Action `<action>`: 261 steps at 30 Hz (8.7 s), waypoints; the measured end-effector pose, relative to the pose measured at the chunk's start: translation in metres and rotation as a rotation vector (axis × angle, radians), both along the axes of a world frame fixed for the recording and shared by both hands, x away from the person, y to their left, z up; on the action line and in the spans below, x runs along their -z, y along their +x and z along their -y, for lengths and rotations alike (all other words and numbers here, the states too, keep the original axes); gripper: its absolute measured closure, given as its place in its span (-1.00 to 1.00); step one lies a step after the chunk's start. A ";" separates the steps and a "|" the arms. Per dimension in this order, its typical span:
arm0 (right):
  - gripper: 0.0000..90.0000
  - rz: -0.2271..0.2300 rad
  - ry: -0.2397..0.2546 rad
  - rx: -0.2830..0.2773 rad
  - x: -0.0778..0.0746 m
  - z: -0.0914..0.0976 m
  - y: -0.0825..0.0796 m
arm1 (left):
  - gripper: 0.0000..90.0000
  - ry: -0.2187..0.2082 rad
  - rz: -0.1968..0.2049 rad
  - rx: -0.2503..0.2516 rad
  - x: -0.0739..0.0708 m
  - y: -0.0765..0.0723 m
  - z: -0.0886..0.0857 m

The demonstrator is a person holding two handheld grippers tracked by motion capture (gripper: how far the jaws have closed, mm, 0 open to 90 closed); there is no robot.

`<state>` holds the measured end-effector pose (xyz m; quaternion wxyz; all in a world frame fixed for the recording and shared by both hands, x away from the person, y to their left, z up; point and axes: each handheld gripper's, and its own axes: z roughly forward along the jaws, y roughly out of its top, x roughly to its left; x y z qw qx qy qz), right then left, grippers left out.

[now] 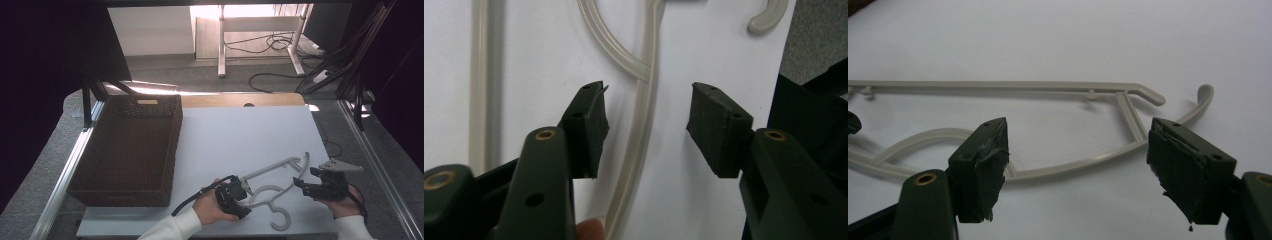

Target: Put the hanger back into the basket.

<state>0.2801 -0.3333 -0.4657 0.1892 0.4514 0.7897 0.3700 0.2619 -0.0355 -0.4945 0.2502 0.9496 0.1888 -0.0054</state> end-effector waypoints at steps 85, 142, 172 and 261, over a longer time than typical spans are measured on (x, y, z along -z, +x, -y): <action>-0.42 0.025 0.018 0.190 -0.003 0.041 -0.001 | 0.82 -0.249 0.023 -0.080 -0.063 0.022 -0.034; -0.42 0.045 0.020 0.209 -0.004 0.039 -0.001 | 0.82 -0.467 0.221 -0.302 -0.160 0.026 -0.164; -0.42 0.043 0.010 0.201 -0.002 0.037 -0.001 | 0.83 -0.543 0.272 -0.453 -0.163 0.014 -0.250; -0.44 0.021 -0.017 0.146 0.002 0.027 0.001 | -0.30 -0.427 0.192 -0.537 -0.082 -0.021 -0.299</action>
